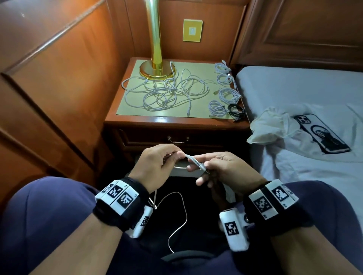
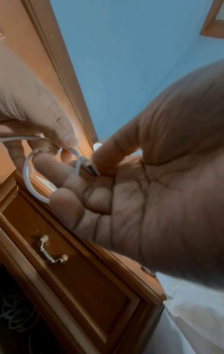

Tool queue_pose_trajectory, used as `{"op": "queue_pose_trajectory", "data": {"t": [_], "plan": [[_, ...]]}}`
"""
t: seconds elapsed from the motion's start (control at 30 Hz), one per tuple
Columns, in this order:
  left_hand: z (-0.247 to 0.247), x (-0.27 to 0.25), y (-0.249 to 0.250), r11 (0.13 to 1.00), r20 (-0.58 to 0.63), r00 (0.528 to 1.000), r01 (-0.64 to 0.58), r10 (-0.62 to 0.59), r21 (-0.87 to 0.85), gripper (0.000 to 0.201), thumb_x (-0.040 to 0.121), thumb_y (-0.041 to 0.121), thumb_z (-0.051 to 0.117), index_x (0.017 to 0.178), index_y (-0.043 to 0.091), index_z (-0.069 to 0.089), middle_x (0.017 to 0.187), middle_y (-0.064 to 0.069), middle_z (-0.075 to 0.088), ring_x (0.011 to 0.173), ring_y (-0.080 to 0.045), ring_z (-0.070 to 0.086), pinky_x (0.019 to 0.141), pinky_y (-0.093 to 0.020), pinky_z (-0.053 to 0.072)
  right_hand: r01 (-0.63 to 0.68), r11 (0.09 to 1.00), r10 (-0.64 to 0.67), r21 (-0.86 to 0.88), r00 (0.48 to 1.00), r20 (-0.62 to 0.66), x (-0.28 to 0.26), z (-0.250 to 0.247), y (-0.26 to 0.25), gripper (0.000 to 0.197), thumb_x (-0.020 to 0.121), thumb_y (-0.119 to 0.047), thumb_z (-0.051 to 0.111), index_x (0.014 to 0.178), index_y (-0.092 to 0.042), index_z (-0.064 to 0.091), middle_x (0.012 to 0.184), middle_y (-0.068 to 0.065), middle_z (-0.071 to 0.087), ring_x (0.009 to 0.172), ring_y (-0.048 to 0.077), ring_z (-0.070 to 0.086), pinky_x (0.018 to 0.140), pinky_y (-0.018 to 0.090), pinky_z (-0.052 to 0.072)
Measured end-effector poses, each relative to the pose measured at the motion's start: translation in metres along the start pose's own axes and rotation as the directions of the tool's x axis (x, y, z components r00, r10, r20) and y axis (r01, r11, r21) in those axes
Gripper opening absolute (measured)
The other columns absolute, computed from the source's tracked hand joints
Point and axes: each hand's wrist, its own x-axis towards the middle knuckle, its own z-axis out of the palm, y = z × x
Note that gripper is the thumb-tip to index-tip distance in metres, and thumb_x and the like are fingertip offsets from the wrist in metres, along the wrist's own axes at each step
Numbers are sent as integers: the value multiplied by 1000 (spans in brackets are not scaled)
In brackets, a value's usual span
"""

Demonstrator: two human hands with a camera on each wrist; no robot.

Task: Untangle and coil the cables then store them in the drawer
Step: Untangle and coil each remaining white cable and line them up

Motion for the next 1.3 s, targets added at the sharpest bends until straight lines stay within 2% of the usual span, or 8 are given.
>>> {"op": "queue_pose_trajectory", "data": {"t": [0.1, 0.27, 0.37, 0.5, 0.67, 0.87, 1.1, 1.3], "plan": [[1, -1, 2, 1000, -34, 999, 19, -19, -15, 18, 93, 28, 64, 92, 14, 76, 83, 8, 71, 76, -6, 66, 71, -28, 53, -9, 1000, 9, -8, 996, 89, -4, -4, 4, 33, 99, -1, 50, 114, -20, 73, 113, 8, 74, 95, 22, 73, 74, 25, 54], [2, -2, 10, 985, -49, 995, 81, -89, -150, 14, 95, 19, 68, 96, 9, 77, 90, 3, 73, 78, -13, 70, 61, -27, 60, -57, 978, 31, 203, 992, 126, -8, -5, 3, 29, 79, -7, 70, 106, -12, 78, 109, 20, 73, 92, 26, 73, 93, 38, 56], [0, -3, 19, 981, -31, 995, 91, -98, -169, 11, 94, 16, 68, 96, 10, 77, 88, 6, 72, 74, -9, 69, 60, -21, 57, -13, 989, -3, 148, 994, 109, -8, -2, -1, 30, 70, -7, 78, 101, -8, 78, 100, 22, 74, 87, 29, 73, 88, 37, 59], [-3, -5, 24, 937, 48, 977, 215, -210, -276, 9, 96, 17, 66, 95, 12, 74, 66, 6, 65, 57, -18, 66, 55, -37, 61, 148, 972, -172, -181, 976, -130, -4, 5, 4, 8, 79, -9, 81, 85, -6, 77, 69, 14, 71, 57, 17, 62, 56, 28, 54], [5, -12, 33, 886, 97, 957, 291, -275, -361, 7, 96, 12, 65, 96, 10, 72, 60, -8, 59, 49, -22, 62, 52, -36, 59, 135, 904, -285, -405, 897, -338, 6, 9, 17, 6, 86, -26, 72, 91, -28, 72, 59, 13, 59, 53, 32, 53, 63, 54, 55], [5, -12, 26, 907, -56, 941, 305, -335, -291, 6, 93, 17, 70, 92, 18, 76, 64, 10, 63, 43, -15, 61, 45, -31, 56, 90, 962, -139, -256, 974, -180, -2, 13, 11, 12, 96, -14, 63, 106, -19, 68, 65, 5, 68, 51, 24, 57, 48, 26, 50], [0, -10, 16, 962, -132, 966, 195, -222, -194, 8, 93, 17, 71, 94, 16, 78, 76, 22, 69, 65, -2, 63, 64, -11, 45, 105, 977, -154, -187, 950, -273, 0, 9, 9, 19, 99, -27, 59, 112, -21, 71, 91, 0, 70, 52, 12, 60, 48, 17, 44], [2, -9, 18, 989, -99, 992, 70, -83, -129, 9, 94, 16, 69, 95, 13, 77, 85, 16, 69, 80, -3, 66, 78, -15, 46, 84, 989, -94, -118, 993, -78, -2, 15, 7, 28, 105, -26, 46, 111, -16, 72, 90, 3, 71, 51, 12, 59, 43, 20, 40]]}}
